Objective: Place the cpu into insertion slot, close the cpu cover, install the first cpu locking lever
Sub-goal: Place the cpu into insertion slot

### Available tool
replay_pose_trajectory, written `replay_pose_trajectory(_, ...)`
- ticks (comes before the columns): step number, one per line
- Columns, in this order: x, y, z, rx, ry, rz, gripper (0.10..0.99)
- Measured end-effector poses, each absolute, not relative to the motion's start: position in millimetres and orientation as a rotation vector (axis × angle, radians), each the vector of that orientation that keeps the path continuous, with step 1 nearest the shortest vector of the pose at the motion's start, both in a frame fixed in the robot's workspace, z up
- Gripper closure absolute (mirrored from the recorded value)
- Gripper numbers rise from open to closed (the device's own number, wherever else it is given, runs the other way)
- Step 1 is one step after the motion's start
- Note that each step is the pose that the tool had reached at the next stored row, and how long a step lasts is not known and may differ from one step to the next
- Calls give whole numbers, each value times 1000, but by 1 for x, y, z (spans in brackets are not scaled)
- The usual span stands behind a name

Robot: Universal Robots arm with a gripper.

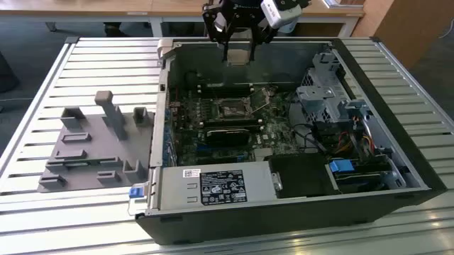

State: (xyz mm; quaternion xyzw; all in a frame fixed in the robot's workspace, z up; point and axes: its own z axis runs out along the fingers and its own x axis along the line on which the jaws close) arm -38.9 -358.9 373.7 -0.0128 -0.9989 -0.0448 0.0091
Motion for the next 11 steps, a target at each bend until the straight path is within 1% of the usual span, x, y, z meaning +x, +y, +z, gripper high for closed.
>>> replay_pose_trajectory(11,-39,-359,374,-53,-3120,-140,549)
